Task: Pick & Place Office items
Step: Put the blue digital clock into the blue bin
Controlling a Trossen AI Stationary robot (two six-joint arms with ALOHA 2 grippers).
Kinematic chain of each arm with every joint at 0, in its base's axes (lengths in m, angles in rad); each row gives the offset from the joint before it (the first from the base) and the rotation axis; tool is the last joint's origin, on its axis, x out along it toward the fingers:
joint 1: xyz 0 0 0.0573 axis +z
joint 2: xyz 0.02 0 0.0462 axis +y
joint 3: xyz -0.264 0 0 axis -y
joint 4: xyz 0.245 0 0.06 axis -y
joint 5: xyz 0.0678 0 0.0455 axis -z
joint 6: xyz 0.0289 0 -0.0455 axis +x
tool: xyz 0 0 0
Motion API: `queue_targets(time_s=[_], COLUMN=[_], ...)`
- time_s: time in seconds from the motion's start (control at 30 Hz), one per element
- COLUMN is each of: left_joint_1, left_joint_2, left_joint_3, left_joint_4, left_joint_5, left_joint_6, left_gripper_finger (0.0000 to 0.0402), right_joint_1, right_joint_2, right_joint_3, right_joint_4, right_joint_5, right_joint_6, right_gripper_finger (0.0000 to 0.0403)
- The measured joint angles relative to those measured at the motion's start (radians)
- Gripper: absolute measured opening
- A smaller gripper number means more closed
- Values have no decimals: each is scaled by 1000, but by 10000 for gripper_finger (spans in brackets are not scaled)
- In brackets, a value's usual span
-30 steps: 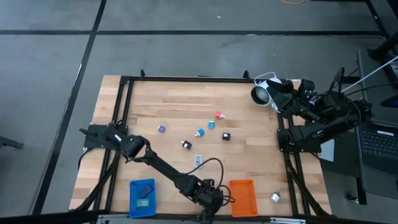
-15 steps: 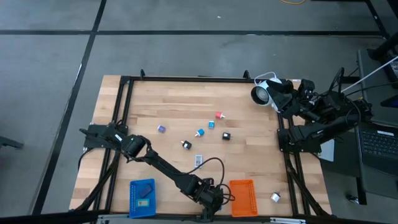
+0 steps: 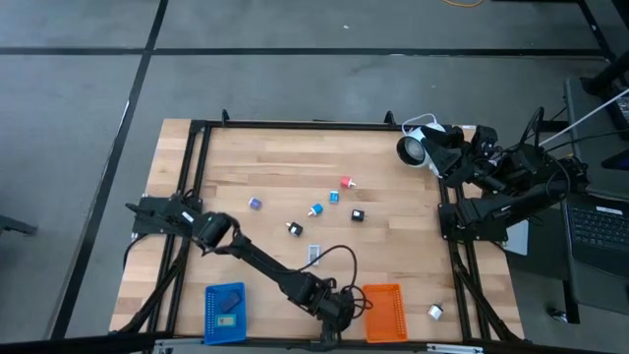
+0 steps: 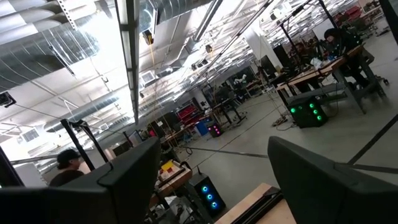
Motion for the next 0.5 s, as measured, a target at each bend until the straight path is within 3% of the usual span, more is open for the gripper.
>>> queue_targets(time_s=[0.17, 0.33, 0.5], left_joint_1=[35, 79, 108], left_joint_2=[-7, -13, -36], left_joint_3=[7, 4, 1], left_joint_4=[0, 74, 58], left_joint_5=[67, 148, 140], left_joint_6=[-44, -74, -35], left_gripper_finger=[115, 91, 58], right_joint_1=[0, 0, 0], right_joint_2=[0, 0, 0], right_joint_3=[0, 0, 0], right_joint_4=[0, 1, 1], right_joint_5=[3, 3, 3], right_joint_6=[0, 3, 4], right_gripper_finger=[302, 302, 302])
